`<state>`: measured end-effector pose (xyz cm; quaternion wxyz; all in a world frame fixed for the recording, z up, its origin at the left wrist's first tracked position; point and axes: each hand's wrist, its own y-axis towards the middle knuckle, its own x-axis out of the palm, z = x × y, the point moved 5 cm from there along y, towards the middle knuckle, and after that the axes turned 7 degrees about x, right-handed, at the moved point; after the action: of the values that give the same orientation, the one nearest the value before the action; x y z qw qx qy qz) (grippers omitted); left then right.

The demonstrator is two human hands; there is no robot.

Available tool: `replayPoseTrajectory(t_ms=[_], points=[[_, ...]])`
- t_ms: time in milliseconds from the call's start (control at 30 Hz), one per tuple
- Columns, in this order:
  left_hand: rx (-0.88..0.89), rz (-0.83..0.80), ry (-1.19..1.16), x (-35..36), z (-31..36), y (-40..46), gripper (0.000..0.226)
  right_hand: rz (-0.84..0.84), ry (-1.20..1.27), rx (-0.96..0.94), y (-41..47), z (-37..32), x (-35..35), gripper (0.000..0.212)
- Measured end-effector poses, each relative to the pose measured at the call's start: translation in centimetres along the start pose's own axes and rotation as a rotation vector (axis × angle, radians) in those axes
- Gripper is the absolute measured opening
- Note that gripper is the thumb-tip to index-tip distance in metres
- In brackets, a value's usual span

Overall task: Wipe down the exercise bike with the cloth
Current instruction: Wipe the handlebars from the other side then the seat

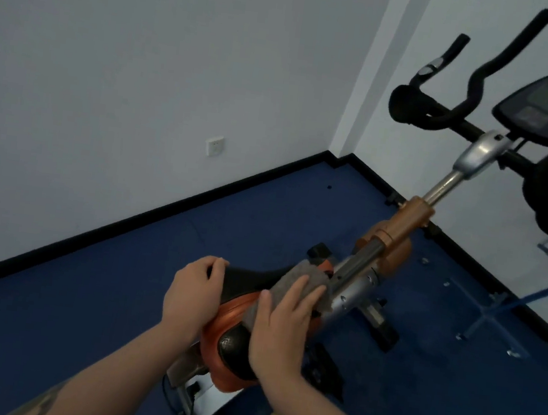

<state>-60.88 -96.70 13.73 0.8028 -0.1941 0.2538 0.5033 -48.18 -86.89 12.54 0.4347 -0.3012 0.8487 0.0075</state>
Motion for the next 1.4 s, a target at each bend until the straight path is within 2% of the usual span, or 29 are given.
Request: replayPoseTrajectory(t_ms=[33,100,167,267,333,400,467,500,567,600,667,767,867,967,1067,1167,1267,1300,1367,1400], points=[[-0.006,0.006,0.001,0.0,0.0,0.0,0.025,0.021,-0.052,-0.014,0.9,0.0,-0.4,0.088],[-0.020,0.020,0.001,0.1,0.0,0.0,0.026,0.101,-0.188,-0.049,4.0,-0.2,-2.5,0.074],[-0.025,0.051,0.011,0.0,0.1,-0.3,0.027,0.146,-0.362,-0.195,7.2,-0.7,-4.6,0.053],[-0.031,0.153,0.082,-0.2,0.4,-0.9,0.026,0.089,-0.593,-0.436,7.7,-1.7,-5.3,0.041],[-0.039,0.227,0.139,-0.2,0.8,-1.5,0.025,0.023,-0.617,-0.589,5.2,-2.8,-3.6,0.036],[-0.056,0.261,0.171,0.0,1.3,-1.7,0.024,-0.088,-0.440,-0.721,2.8,-3.9,-2.4,0.047],[-0.079,0.284,0.166,0.1,1.6,-2.1,0.024,-0.194,-0.343,-0.814,3.4,-4.5,-3.5,0.045],[-0.089,0.298,0.152,0.2,1.7,-2.3,0.024,-0.217,-0.372,-0.889,4.4,-4.2,-4.3,0.041],[-0.099,0.330,0.138,0.4,1.9,-3.1,0.027,-0.220,-0.595,-0.988,7.3,-2.9,-5.9,0.032],[-0.105,0.340,0.149,0.6,2.0,-3.4,0.029,-0.187,-0.723,-0.967,8.8,-2.3,-6.6,0.022],[-0.127,0.326,0.218,0.9,2.2,-3.7,0.034,-0.162,-0.794,-0.831,10.7,-1.8,-7.0,0.011],[-0.153,0.300,0.322,1.1,2.3,-3.9,0.035,-0.183,-0.846,-0.757,9.7,-4.1,-3.9,0.018],[-0.162,0.292,0.373,1.2,2.5,-4.3,0.039,-0.135,-0.715,-1.011,5.2,-5.3,-1.7,0.031],[-0.200,0.314,0.350,1.4,2.3,-5.4,0.046,-0.296,-0.599,-1.166,5.2,-2.9,-3.7,0.059],[-0.217,0.322,0.357,2.2,2.4,-6.9,0.051,-0.359,-0.662,-1.204,9.2,-1.4,-5.8,0.049],[-0.225,0.399,0.303,2.6,2.8,-8.3,0.053,-0.359,-0.733,-1.060,11.2,-3.5,-4.6,0.035],[-0.237,0.520,0.133,2.7,2.8,-9.6,0.050,-0.415,-0.741,-1.017,8.0,-6.4,-0.8,0.041],[-0.248,0.560,0.071,2.9,2.7,-10.1,0.049,-0.417,-0.678,-1.007,6.8,-7.0,0.1,0.037],[-0.262,0.595,-0.016,3.5,2.7,-11.1,0.048,-0.410,-0.482,-1.010,5.3,-7.5,0.1,0.045],[-0.273,0.605,-0.046,3.9,2.6,-11.7,0.048,-0.441,-0.434,-1.080,4.8,-7.2,-0.1,0.049]])
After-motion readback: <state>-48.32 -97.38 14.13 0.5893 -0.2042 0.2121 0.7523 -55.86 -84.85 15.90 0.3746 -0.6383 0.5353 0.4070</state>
